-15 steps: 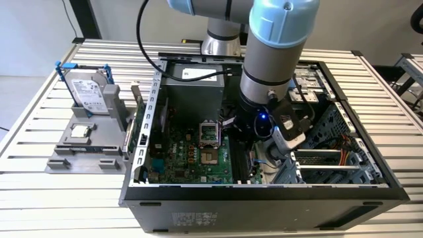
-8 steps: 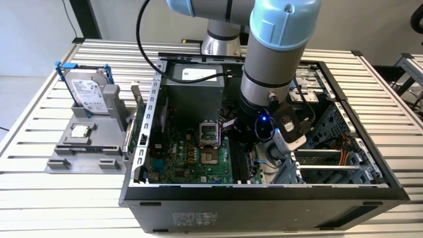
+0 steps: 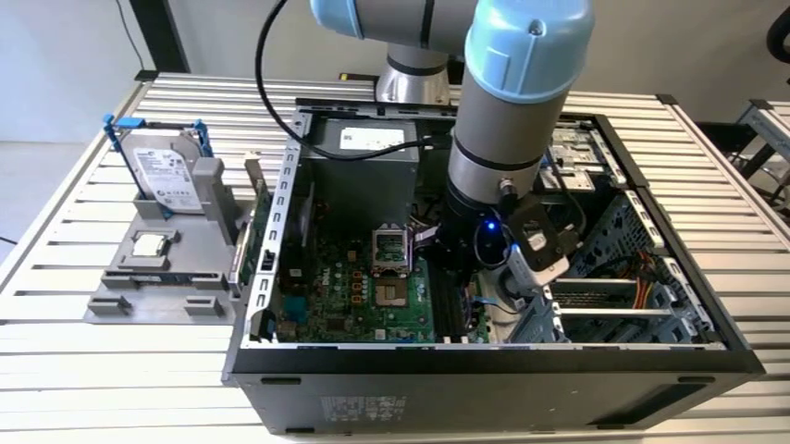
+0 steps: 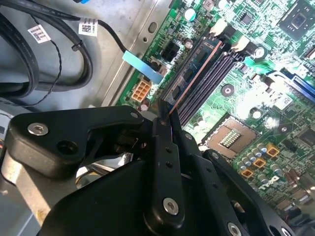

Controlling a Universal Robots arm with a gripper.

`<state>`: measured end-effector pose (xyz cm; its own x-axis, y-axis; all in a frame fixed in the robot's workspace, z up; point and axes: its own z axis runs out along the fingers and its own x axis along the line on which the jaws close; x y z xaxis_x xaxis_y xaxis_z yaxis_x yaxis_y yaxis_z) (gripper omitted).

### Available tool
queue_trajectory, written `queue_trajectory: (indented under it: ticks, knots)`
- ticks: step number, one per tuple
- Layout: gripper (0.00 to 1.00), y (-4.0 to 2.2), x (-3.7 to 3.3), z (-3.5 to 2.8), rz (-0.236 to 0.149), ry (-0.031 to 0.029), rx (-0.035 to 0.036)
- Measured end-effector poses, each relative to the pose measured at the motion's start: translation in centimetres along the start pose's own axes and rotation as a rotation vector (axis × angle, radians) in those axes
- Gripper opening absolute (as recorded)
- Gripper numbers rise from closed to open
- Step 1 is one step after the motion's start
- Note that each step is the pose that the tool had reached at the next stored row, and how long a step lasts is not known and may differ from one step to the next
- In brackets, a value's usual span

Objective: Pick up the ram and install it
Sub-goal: 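Insert the ram into the slot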

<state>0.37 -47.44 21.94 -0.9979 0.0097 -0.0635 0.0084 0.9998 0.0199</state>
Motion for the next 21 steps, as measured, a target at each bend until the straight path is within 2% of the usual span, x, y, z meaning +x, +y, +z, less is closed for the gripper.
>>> queue_trajectory:
  ticks: [10, 12, 16, 21]
  knots:
    - [0.0, 0.0, 0.0, 0.27, 0.0, 0.0092, 0.0001]
    - [0.0, 0.0, 0.0, 0.24, 0.001, 0.0096, 0.0001]
    - [0.0, 0.01, -0.05, -0.31, 0.001, 0.0102, 0.0001]
    - [0.0, 0.01, -0.06, -0.3, 0.018, 0.0102, 0.001]
